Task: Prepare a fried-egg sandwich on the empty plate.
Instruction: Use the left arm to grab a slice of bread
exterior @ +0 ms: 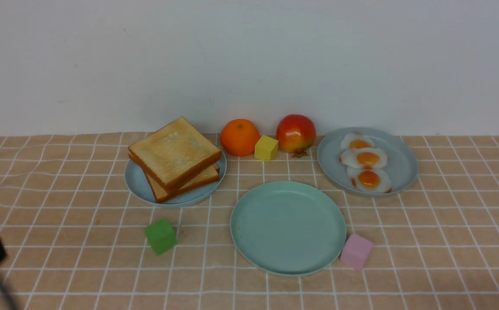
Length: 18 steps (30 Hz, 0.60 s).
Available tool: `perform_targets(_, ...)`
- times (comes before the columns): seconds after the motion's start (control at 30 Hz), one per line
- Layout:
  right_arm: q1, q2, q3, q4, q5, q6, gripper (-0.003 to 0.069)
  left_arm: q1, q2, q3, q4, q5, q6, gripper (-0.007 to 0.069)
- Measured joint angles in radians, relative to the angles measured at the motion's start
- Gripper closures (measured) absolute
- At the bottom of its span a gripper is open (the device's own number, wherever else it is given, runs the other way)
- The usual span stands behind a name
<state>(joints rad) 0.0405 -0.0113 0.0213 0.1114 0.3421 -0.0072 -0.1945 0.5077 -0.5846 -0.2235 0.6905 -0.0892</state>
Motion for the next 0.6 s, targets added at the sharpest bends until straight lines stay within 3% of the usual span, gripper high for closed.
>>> perform_targets(0.1, 0.0, 0.0, 0.004, 0.104, -0.073, 0.072, 0.0417, -0.046, 0.173, -0.126, 0.003, 0.167, 0.079, 0.0638)
perform_targets(0.33, 0.0, 0.0, -0.007, 0.385, -0.244, 0.205, 0.0419, -0.072, 0.478, -0.247, -0.011, 0.06, 0.171, 0.0638)
perform_targets(0.47, 0.009, 0.025, -0.134, 0.404, -0.082, 0.166, 0.046, -0.072, 0.628, -0.306, -0.013, 0.02, 0.214, 0.0638)
perform_targets(0.6, 0.036, 0.232, -0.488, 0.346, 0.32, -0.041, 0.0607, -0.073, 0.884, -0.467, -0.006, 0.018, 0.24, 0.0638)
